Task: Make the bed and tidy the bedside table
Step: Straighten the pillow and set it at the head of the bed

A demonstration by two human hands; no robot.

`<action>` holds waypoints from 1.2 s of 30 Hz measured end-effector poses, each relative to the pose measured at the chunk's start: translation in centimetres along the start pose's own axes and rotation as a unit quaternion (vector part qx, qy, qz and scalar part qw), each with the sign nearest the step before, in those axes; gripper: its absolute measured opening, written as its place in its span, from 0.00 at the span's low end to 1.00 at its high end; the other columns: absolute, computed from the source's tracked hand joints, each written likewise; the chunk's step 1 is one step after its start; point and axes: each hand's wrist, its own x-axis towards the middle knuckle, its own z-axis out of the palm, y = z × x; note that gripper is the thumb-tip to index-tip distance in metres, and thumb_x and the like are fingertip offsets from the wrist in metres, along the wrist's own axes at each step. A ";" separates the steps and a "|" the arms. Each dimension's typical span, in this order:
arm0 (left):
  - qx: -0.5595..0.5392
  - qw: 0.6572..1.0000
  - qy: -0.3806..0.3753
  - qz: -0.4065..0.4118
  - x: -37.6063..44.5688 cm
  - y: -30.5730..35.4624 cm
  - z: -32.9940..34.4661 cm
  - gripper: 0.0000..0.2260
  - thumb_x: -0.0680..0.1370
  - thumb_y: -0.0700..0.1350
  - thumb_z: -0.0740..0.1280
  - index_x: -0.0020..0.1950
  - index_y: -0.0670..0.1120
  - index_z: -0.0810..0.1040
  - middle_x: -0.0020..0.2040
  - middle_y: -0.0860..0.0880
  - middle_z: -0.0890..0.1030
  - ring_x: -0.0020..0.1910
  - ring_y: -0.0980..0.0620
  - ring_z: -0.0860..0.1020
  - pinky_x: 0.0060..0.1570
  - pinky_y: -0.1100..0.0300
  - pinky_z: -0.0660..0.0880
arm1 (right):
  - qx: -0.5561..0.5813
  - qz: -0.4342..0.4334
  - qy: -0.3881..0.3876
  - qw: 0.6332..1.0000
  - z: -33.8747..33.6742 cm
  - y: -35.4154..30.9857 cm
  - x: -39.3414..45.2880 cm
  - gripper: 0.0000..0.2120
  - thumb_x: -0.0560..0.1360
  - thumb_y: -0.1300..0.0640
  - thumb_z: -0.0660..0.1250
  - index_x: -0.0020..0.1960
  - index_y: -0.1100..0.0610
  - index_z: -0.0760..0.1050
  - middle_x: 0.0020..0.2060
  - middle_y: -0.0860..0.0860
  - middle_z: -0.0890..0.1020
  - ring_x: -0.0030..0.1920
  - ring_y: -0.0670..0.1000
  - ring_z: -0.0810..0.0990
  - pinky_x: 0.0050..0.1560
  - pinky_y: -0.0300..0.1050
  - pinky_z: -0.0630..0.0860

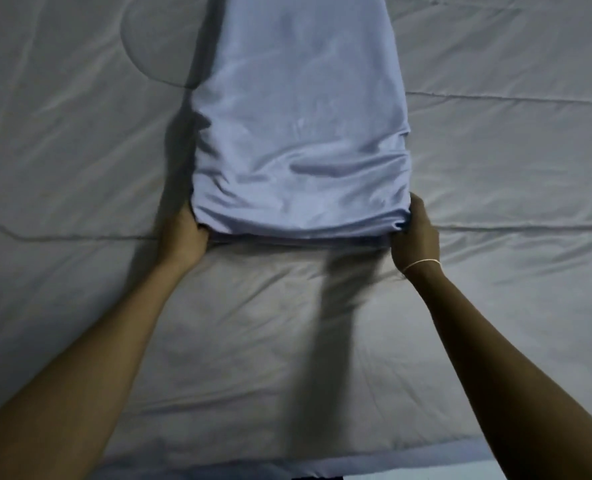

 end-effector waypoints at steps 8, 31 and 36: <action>-0.036 0.996 -0.077 -0.003 -5.8 -1.3 -4.5 0.25 0.74 0.35 0.66 0.70 0.39 0.65 0.65 0.36 0.74 0.61 0.42 0.75 0.52 0.54 0.69 | 0.004 -0.011 -0.074 0.997 -4.3 3.6 -5.1 0.25 0.69 0.67 0.62 0.64 0.52 0.73 0.46 0.54 0.81 0.45 0.56 0.80 0.44 0.46 0.75; 0.018 0.992 -0.063 -0.110 -12.7 -5.2 -2.1 0.06 0.80 0.37 0.56 0.48 0.36 0.70 0.48 0.31 0.76 0.46 0.33 0.76 0.41 0.50 0.66 | -0.008 0.040 -0.162 0.986 -5.5 8.8 -11.3 0.13 0.76 0.54 0.69 0.38 0.62 0.78 0.28 0.53 0.80 0.29 0.45 0.80 0.33 0.46 0.76; -0.015 0.989 -0.046 -0.143 -15.2 -7.2 -2.7 0.09 0.82 0.40 0.56 0.51 0.37 0.73 0.48 0.35 0.78 0.45 0.38 0.77 0.41 0.53 0.66 | 0.155 0.120 -0.141 0.970 -6.7 9.5 -12.9 0.11 0.71 0.52 0.65 0.51 0.54 0.77 0.39 0.56 0.82 0.40 0.56 0.80 0.41 0.50 0.75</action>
